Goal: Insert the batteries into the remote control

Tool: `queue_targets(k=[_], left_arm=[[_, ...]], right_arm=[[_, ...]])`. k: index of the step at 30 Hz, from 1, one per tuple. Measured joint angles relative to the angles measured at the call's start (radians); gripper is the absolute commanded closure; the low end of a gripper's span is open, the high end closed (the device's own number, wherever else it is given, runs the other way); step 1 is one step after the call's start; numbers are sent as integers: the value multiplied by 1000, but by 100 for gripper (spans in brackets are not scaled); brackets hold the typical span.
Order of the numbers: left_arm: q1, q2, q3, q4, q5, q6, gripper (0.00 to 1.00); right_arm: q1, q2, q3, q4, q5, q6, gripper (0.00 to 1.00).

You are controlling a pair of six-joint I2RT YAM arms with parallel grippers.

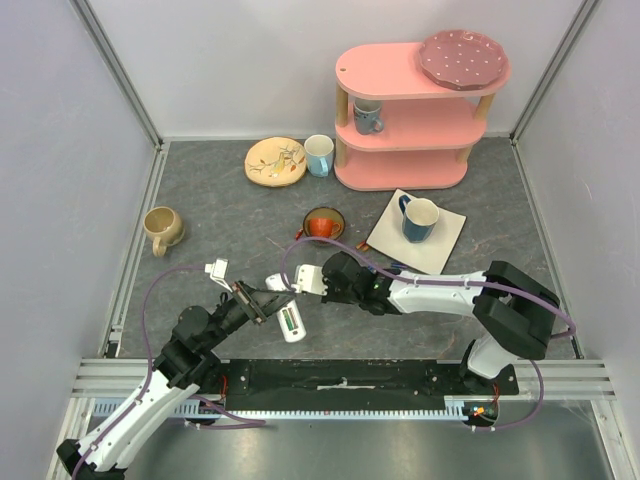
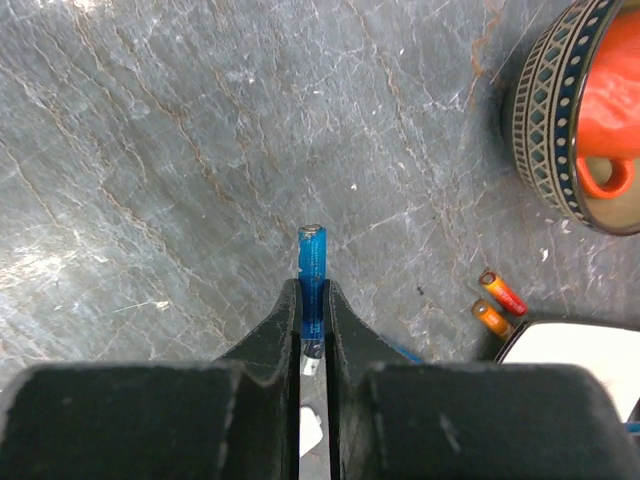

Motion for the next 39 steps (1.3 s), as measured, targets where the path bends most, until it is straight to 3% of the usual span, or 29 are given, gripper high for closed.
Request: queue_targets(k=[3, 10, 28, 36, 39], left_arm=[[0, 0, 0, -4, 15, 0, 98], [1, 0, 0, -5, 16, 0, 98], [1, 0, 0, -16, 16, 0, 98], [1, 0, 0, -37, 14, 1, 98], [1, 0, 0, -49, 12, 1, 98]], right_arm=[[-6, 0, -17, 48, -2, -64, 100], [-62, 50, 11, 98, -62, -141, 100], [-144, 128, 25, 186, -154, -60, 57], [-144, 57, 15, 199, -118, -18, 49], [-144, -14, 15, 201, -83, 20, 38]])
